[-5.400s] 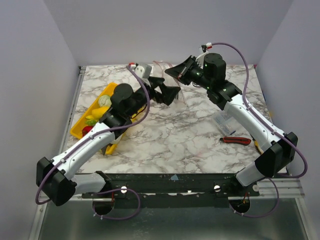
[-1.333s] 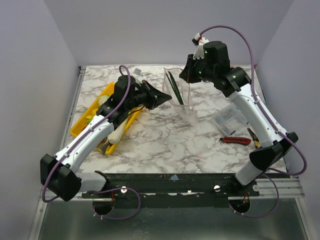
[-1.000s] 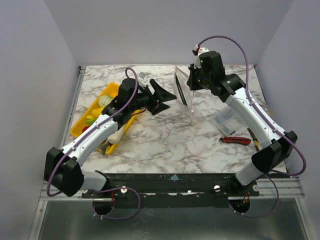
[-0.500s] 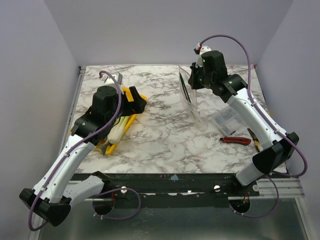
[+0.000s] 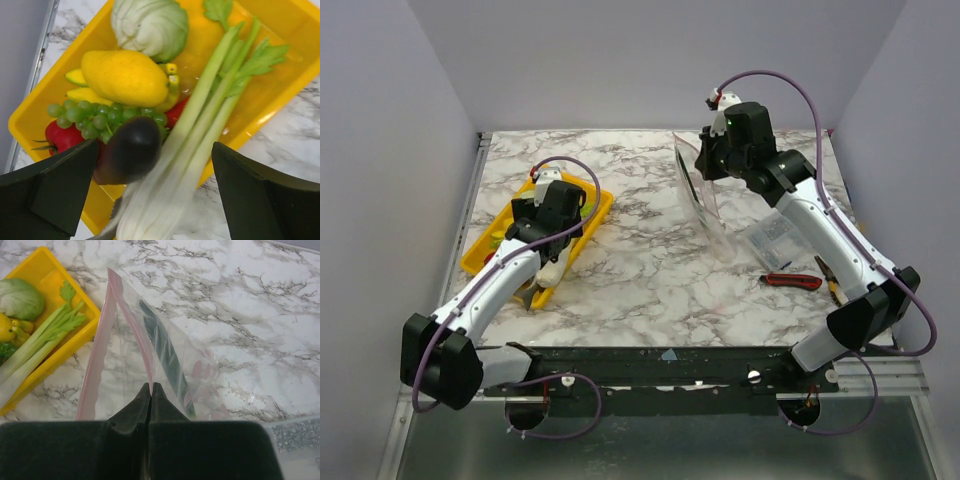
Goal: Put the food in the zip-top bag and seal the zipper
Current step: Pick up the fake vegetable from the bin.
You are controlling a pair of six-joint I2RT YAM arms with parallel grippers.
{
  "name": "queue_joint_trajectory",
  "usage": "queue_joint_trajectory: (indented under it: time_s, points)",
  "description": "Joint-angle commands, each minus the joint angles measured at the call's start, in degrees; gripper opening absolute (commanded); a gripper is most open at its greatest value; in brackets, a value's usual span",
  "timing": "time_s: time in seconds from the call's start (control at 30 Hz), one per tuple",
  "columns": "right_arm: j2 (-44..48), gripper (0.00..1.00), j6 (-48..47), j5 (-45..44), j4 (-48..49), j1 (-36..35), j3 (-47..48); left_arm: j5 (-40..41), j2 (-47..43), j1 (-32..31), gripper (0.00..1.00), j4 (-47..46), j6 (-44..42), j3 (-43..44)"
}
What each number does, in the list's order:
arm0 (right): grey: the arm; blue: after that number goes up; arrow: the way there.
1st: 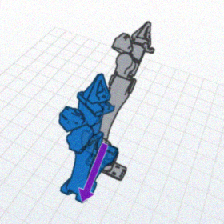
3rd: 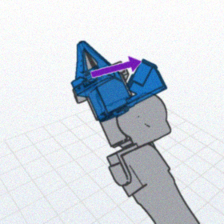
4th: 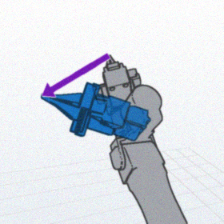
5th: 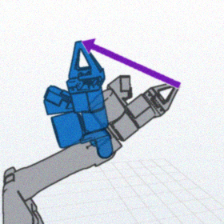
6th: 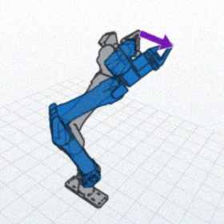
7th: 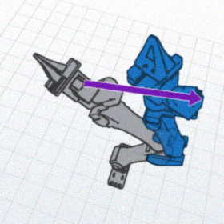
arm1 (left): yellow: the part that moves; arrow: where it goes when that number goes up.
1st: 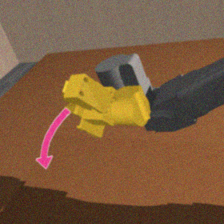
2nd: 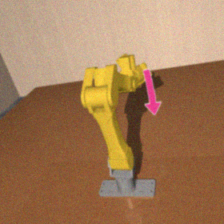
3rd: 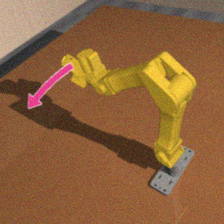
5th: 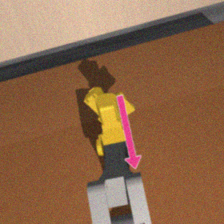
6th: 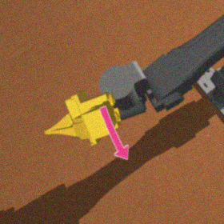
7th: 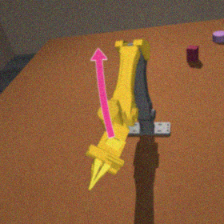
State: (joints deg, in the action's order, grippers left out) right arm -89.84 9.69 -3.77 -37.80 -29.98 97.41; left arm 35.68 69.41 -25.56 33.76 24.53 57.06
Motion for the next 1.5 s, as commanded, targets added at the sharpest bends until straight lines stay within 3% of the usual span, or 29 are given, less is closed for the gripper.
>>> queue_joint_trajectory:
  time_s: [0.0,0.27,0.43,0.7,0.87,0.97,1.07,1.2,1.33,1.47]
  points:
    - [2.50,0.00,-1.83,0.50,1.51,0.33,-0.96,1.77,3.34,4.97,0.99,-0.45,1.45,-0.70]
    - [3.59,0.00,-1.71,3.00,2.26,0.32,-1.60,2.09,6.66,6.92,0.95,1.60,1.78,-0.99]
    - [3.81,0.00,-1.04,6.75,2.33,0.28,-1.82,0.86,7.25,7.62,0.82,2.42,4.01,-2.63]
    - [3.87,0.00,-0.42,8.20,2.37,0.33,-2.46,5.37,3.17,7.63,0.22,6.14,8.27,-2.89]
    - [4.65,0.00,-0.31,7.49,2.39,0.28,-2.97,8.18,-6.51,7.59,0.10,6.37,9.04,-1.60]
    - [4.03,0.00,-0.15,6.95,2.31,0.30,-2.41,2.66,-11.73,7.55,0.00,5.74,8.94,1.88]
    - [2.96,0.00,0.10,6.59,1.92,0.31,-1.40,-4.90,-15.57,7.46,0.00,5.43,8.12,7.76]
    - [2.54,0.00,0.67,6.92,2.44,0.35,-1.26,-21.26,-19.92,7.41,0.00,-0.02,7.22,12.93]
    - [2.15,0.00,1.21,8.40,2.78,0.27,-1.17,-40.70,-24.17,7.38,0.00,-14.77,12.60,10.10]
    - [2.00,0.00,2.19,9.21,2.48,0.28,-0.68,-59.20,-24.78,7.22,0.00,-35.86,23.20,4.79]
